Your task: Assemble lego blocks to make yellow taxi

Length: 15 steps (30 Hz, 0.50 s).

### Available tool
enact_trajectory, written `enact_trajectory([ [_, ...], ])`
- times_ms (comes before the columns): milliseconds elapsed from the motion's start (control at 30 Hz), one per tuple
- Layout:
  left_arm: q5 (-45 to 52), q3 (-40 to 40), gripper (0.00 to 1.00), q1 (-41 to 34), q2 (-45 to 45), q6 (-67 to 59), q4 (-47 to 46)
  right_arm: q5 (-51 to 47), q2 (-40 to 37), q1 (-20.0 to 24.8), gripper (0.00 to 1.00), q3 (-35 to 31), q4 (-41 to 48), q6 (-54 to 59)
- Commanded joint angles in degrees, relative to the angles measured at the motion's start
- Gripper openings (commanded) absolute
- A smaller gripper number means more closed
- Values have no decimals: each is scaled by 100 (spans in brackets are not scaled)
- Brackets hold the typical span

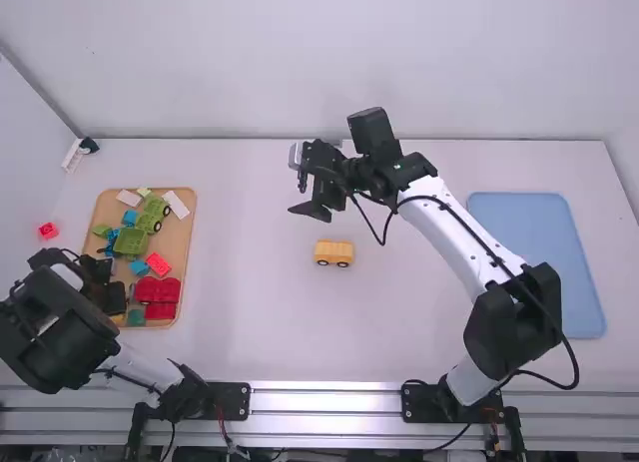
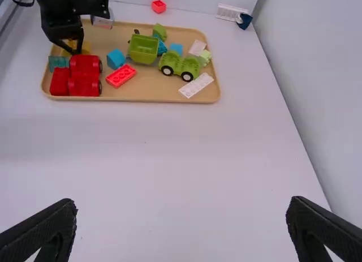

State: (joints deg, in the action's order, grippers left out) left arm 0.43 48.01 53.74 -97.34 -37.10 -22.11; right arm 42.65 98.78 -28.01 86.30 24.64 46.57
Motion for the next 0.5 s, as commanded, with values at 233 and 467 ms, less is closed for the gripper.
enact_trajectory([
  [233,103,7,34,-11,-39,22,-155,39,22,0,99,181,76,-4],
  [467,107,691,20,-116,-37,225,-1051,13,22,0,99,181,74,-2],
])
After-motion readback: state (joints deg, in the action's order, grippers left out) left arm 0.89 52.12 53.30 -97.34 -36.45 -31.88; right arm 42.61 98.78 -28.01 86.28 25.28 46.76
